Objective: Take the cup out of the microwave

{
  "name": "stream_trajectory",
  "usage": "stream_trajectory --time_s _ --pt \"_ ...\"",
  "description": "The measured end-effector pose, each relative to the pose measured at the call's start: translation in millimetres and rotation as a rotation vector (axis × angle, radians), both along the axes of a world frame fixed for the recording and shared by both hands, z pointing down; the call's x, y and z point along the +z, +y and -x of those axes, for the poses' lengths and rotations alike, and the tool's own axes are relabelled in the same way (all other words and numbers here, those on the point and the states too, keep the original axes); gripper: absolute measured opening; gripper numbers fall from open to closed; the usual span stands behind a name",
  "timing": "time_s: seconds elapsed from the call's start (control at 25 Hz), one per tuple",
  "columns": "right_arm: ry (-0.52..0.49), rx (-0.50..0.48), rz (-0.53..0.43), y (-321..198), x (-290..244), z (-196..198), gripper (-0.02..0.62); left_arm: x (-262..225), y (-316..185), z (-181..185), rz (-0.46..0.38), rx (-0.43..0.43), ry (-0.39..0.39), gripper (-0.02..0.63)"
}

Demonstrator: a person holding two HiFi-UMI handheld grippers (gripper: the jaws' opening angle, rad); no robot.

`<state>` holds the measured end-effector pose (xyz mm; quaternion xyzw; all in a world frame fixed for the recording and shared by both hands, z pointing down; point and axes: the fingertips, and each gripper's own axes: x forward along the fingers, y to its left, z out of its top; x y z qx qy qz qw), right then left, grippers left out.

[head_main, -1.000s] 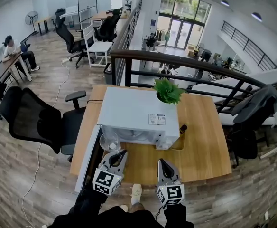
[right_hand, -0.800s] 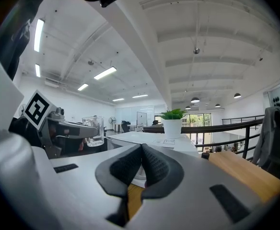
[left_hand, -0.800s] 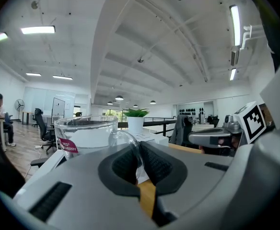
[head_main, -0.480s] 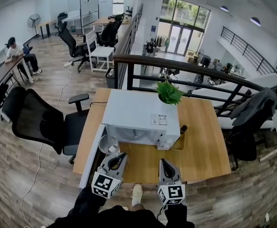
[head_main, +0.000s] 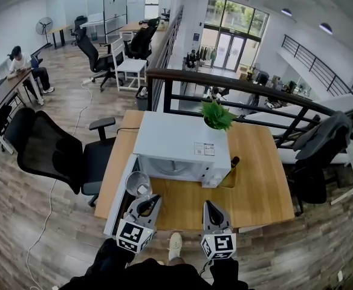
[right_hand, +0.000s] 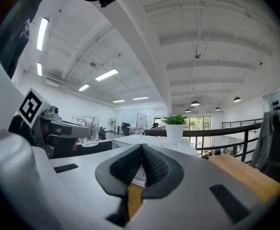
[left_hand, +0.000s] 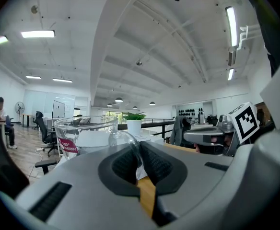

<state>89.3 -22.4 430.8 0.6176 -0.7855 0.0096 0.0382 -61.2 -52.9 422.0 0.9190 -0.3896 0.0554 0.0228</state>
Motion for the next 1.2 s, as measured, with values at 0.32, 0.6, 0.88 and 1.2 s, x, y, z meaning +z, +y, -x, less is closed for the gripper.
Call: stream_trajectory --time_s 0.32,0.6,0.88,1.2 --pt "0.006 0.012 -0.004 2.0 0.3 -1.9 0.014 2.7 0.6 -0.4 0.0 0.007 -0.003 0.025" --pt "0.006 0.011 -0.002 3.0 2.3 -1.7 0.014 3.1 0.7 -2.8 0.0 0.012 0.001 0.025" --pt "0.007 0.008 0.0 1.9 1.3 -0.8 0.014 3.1 0.7 -4.4 0.005 0.017 0.003 0.025" --pt "0.007 0.004 0.001 2.8 0.1 1.7 0.014 -0.2 1.4 -3.5 0.0 0.019 0.007 0.025"
